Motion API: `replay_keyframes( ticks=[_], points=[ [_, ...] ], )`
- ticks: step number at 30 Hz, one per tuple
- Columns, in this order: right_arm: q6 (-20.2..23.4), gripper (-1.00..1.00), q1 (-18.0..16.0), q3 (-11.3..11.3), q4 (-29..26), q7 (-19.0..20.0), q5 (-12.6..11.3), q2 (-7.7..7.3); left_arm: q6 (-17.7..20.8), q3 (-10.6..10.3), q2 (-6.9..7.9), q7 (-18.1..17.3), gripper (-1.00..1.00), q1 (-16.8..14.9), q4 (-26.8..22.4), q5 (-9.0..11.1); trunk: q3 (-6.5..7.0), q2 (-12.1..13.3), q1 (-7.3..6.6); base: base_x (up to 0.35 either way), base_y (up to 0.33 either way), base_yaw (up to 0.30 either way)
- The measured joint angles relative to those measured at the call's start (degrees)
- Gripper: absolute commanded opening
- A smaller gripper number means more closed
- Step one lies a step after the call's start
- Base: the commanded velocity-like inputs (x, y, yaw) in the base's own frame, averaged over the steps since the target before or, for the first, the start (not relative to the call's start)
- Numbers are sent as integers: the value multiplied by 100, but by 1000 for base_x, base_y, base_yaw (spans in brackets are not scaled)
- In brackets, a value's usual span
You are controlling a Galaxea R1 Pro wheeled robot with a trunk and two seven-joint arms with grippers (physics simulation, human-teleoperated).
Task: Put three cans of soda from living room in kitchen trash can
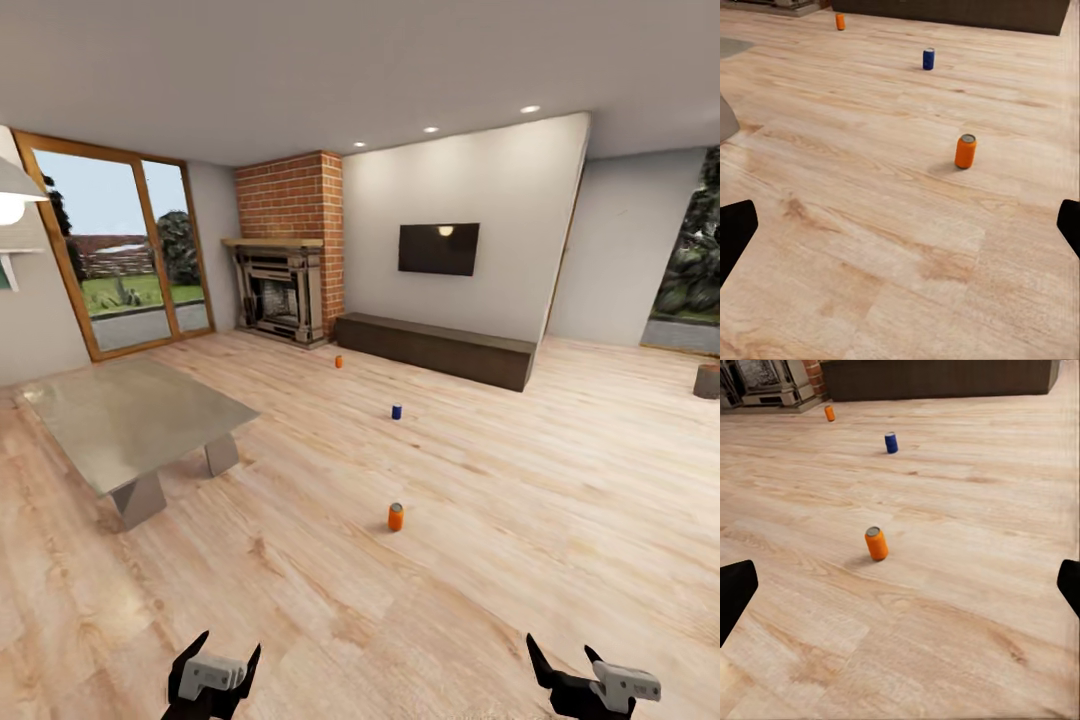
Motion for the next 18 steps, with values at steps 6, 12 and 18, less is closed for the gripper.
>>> replay_keyframes(
  ticks=[6, 12, 18],
  points=[
    [18, 100, 0, -1, -7, -4, -4, 0, -2, -2, 0, -6, 100, 0, 1, 1, 18, 0, 0, 0, 7, -250],
    [26, 100, 0, -1, -8, -8, -4, 0, 2, -2, 0, -21, 100, 0, 5, 1, 37, 0, 0, 0, 224, -250],
    [28, 100, 0, -20, -9, -8, -9, 0, -15, -2, 0, -20, 100, 0, 8, 2, 56, 0, 0, 0, 156, -250]
  ],
)
